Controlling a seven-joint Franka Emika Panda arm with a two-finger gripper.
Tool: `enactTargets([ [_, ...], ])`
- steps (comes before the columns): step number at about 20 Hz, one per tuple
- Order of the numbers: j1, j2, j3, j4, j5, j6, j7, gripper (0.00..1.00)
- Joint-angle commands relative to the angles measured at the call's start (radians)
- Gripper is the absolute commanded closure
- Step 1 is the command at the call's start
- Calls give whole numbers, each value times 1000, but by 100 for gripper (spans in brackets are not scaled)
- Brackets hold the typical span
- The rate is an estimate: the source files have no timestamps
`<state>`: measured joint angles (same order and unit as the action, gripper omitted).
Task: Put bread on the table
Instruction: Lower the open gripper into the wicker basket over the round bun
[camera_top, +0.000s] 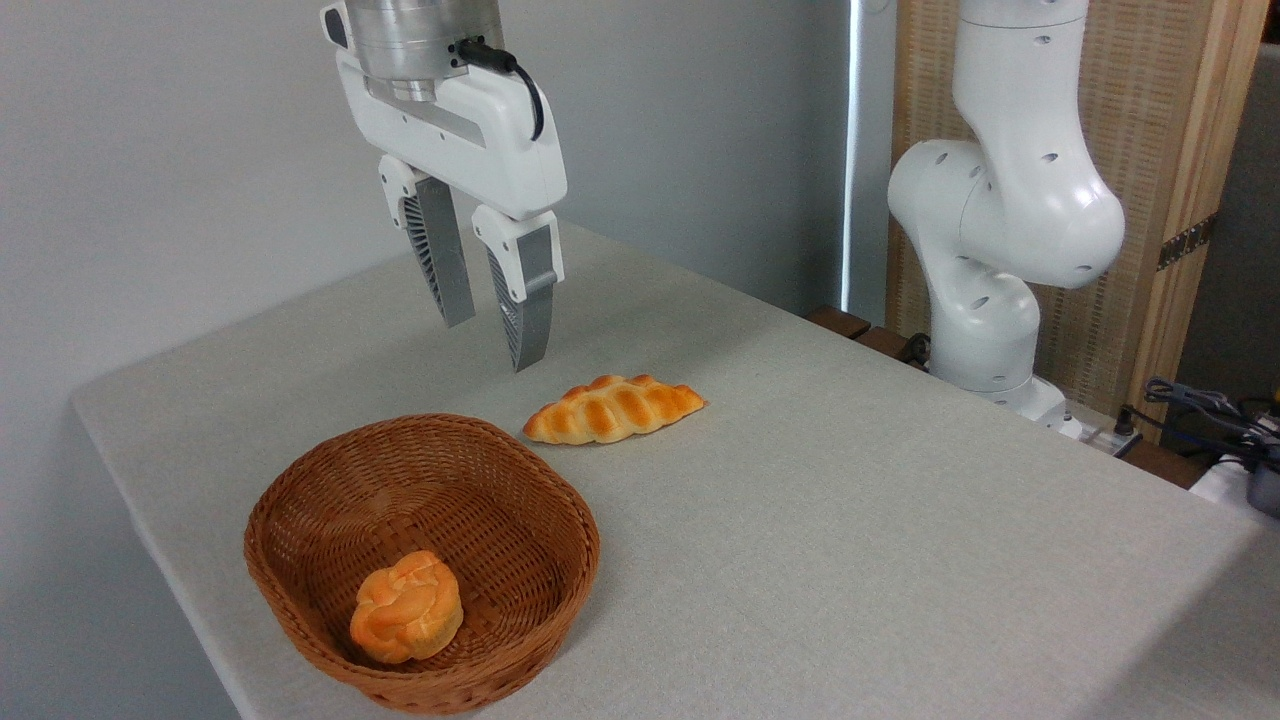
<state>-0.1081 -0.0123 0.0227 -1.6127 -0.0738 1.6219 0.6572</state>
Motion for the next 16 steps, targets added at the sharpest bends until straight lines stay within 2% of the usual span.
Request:
enactTargets([
  [1, 5, -15, 5, -32, 12, 15, 12, 0],
  [9, 7, 0, 13, -32, 11, 59, 9, 0],
  [16, 12, 47, 14, -33, 11, 191, 10, 0],
])
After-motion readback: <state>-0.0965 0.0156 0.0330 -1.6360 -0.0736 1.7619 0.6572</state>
